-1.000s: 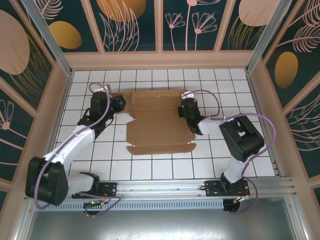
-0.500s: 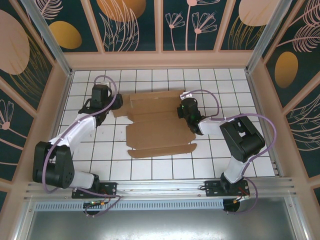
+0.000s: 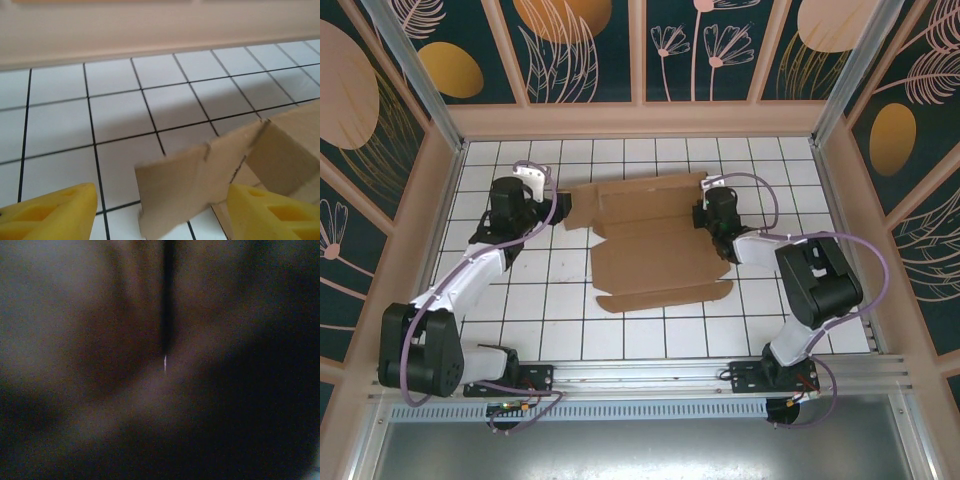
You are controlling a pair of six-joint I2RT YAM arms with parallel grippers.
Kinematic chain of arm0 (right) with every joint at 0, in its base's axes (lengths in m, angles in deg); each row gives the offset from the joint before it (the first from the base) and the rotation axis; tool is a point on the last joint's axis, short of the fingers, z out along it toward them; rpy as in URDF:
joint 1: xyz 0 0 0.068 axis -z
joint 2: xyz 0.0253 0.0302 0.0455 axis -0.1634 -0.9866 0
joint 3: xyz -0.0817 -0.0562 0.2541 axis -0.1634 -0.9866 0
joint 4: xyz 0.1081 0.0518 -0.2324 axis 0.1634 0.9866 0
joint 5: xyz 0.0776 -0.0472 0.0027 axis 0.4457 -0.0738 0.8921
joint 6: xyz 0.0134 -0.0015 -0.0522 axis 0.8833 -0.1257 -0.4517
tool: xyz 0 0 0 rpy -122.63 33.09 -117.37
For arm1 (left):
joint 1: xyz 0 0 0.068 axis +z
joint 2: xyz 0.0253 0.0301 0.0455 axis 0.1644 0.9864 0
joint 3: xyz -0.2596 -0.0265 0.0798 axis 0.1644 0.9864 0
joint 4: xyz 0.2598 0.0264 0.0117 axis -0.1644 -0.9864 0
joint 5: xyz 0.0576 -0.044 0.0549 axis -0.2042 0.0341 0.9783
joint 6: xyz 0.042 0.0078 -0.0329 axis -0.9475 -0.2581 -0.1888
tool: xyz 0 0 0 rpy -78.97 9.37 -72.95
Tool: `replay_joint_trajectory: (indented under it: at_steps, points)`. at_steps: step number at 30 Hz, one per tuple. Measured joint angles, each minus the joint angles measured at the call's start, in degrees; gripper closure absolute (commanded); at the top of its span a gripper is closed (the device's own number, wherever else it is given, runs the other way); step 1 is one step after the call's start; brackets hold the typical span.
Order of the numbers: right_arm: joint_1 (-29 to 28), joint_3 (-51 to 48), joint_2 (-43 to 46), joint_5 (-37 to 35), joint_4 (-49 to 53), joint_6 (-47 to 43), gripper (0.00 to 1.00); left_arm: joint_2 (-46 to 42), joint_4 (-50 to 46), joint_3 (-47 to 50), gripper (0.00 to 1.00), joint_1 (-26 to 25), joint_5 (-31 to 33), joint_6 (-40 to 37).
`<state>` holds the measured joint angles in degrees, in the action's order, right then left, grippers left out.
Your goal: Fold the paper box
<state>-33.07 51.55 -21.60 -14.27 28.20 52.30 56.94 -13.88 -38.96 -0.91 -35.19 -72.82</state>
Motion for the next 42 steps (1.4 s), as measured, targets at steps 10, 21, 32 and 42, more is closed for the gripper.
replay_joint_trajectory:
  at_steps: [10, 21, 32, 42]
  points:
    - [0.28, -0.28, 0.92, 3.23, 0.11, 0.00, 1.00, 3.82, 8.24, 2.71, 0.27, 0.90, -3.56, -7.26]
    - [0.33, -0.39, 0.92, 4.26, 0.35, 0.04, 1.00, 11.63, 6.84, -1.31, 0.57, 1.97, -9.51, -6.64]
    - [-1.20, -0.39, -0.04, 3.48, 0.35, 0.92, 1.00, 12.15, 7.72, -0.92, 0.80, 2.01, -11.28, 0.70]
    - [-4.11, -0.28, -1.70, 0.70, 0.37, 0.96, 1.00, 14.56, 15.85, 1.86, 0.58, -2.23, -11.91, 13.64]
